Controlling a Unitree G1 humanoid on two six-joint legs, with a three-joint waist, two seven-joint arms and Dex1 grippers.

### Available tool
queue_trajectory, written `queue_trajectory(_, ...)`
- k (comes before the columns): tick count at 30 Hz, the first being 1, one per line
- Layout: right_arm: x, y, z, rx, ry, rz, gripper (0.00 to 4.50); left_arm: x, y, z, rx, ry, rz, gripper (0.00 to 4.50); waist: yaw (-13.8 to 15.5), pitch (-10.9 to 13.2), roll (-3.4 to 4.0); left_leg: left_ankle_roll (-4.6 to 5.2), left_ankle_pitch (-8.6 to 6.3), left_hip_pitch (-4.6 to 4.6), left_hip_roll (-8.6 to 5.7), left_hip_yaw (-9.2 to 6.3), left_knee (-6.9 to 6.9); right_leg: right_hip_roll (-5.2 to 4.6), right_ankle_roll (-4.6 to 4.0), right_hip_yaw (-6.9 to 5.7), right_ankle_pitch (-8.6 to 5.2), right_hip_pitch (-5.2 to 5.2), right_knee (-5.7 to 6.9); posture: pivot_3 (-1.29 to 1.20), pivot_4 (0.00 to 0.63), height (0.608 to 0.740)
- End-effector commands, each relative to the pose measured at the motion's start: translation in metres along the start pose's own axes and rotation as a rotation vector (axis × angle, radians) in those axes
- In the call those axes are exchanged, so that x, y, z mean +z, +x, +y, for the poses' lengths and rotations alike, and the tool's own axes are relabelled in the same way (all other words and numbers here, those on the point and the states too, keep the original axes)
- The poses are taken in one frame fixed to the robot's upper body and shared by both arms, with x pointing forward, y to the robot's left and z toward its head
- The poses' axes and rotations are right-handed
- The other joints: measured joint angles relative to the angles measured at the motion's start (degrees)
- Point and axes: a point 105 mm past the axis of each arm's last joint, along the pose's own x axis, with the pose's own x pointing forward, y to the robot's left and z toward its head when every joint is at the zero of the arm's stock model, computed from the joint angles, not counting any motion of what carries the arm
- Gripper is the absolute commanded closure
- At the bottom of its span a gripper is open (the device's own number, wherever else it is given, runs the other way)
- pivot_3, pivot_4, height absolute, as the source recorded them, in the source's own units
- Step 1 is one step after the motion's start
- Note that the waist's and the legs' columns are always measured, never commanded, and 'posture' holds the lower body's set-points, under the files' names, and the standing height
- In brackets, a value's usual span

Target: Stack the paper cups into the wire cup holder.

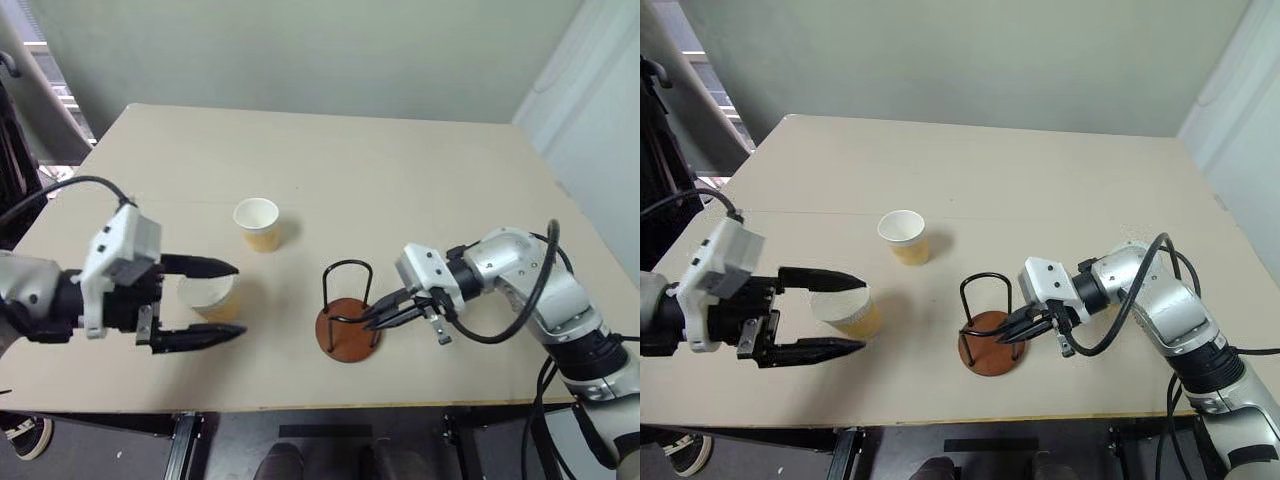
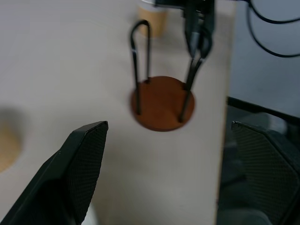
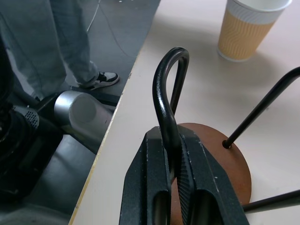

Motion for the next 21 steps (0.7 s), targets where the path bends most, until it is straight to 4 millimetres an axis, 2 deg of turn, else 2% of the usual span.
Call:
queue_trajectory(1,0.004,0.002,-0.001,0.010,-0.055,0.002,4.46,-0.003,0.000,-0.001,-0.017,0.024,0.041,0.00,-0.1,0.0,0.00,0.00,0.00,0.00,0.01,0.00,-0.01,0.00,0.00,0.00,0.00,0.00,-0.01,0.00,0.150,0.740)
queue_trajectory(9,0.003,0.004,-0.004,0.001,-0.082,0.026,4.46,-0.018,0.003,-0.006,-0.049,-0.006,0.097,0.00,-0.2,0.0,0.00,0.01,-0.01,-0.04,0.02,-0.01,-0.01,-0.02,0.00,0.01,0.00,-0.01,-0.03,0.00,0.150,0.740)
queue_trajectory(14,0.006,0.000,-0.009,-0.016,-0.086,0.048,4.46,-0.018,0.002,-0.006,-0.050,-0.002,0.095,0.00,-0.3,0.0,0.00,0.01,-0.01,-0.05,0.03,-0.01,0.00,-0.01,-0.01,0.00,0.01,-0.01,-0.03,0.00,0.150,0.740)
queue_trajectory(17,0.011,-0.005,-0.009,-0.015,-0.080,0.042,3.68,-0.018,0.002,-0.005,-0.047,0.001,0.094,0.00,-0.3,0.0,0.00,0.01,-0.01,-0.05,0.03,-0.01,-0.01,-0.01,-0.02,0.00,0.01,-0.01,-0.03,0.00,0.150,0.740)
queue_trajectory(21,0.022,-0.013,-0.010,-0.034,-0.093,0.029,2.32,-0.020,0.001,-0.001,-0.041,0.004,0.092,0.00,-0.3,0.0,0.00,0.01,-0.01,-0.05,0.02,-0.01,-0.01,-0.01,-0.02,0.00,0.01,-0.02,-0.04,0.00,0.150,0.740)
